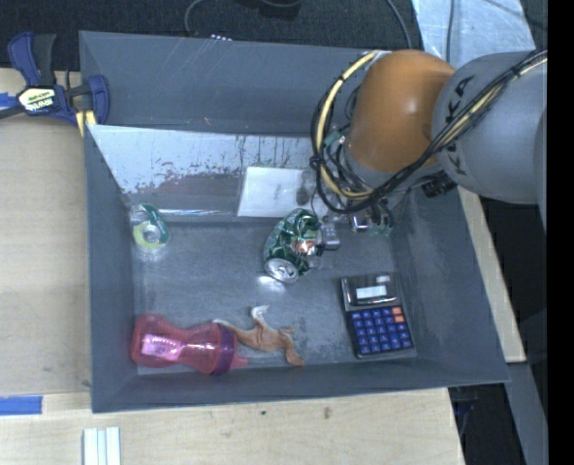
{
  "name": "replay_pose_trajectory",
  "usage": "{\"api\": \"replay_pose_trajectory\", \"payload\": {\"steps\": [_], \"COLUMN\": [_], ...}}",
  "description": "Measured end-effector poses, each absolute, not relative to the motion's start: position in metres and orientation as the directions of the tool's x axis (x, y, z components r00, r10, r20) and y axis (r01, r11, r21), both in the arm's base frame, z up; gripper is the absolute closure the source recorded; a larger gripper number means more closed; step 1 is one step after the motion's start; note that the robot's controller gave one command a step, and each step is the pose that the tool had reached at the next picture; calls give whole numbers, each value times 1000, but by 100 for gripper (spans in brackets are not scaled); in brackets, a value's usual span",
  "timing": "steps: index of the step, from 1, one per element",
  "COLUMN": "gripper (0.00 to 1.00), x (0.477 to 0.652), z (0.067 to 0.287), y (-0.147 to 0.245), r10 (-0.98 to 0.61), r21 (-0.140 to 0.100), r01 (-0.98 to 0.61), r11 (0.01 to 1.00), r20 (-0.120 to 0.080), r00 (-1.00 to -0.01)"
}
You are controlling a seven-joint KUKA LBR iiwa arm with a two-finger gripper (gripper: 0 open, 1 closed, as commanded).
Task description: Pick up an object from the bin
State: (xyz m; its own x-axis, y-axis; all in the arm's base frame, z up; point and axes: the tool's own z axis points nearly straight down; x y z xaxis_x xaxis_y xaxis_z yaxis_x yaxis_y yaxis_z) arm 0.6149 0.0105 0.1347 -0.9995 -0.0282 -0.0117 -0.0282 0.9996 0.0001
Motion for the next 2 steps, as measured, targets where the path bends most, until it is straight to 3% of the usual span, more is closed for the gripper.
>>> {"api": "replay_pose_trajectory", "payload": {"steps": [1,2], "gripper": [0,100], "x": [616,601], "z": [114,88], "y": [4,-12], "r10": [-214,179], "r21": [-3,5], "r01": [-214,179], "r11": [977,984], "r20": [-11,-18], "r00": [-977,-984]}}
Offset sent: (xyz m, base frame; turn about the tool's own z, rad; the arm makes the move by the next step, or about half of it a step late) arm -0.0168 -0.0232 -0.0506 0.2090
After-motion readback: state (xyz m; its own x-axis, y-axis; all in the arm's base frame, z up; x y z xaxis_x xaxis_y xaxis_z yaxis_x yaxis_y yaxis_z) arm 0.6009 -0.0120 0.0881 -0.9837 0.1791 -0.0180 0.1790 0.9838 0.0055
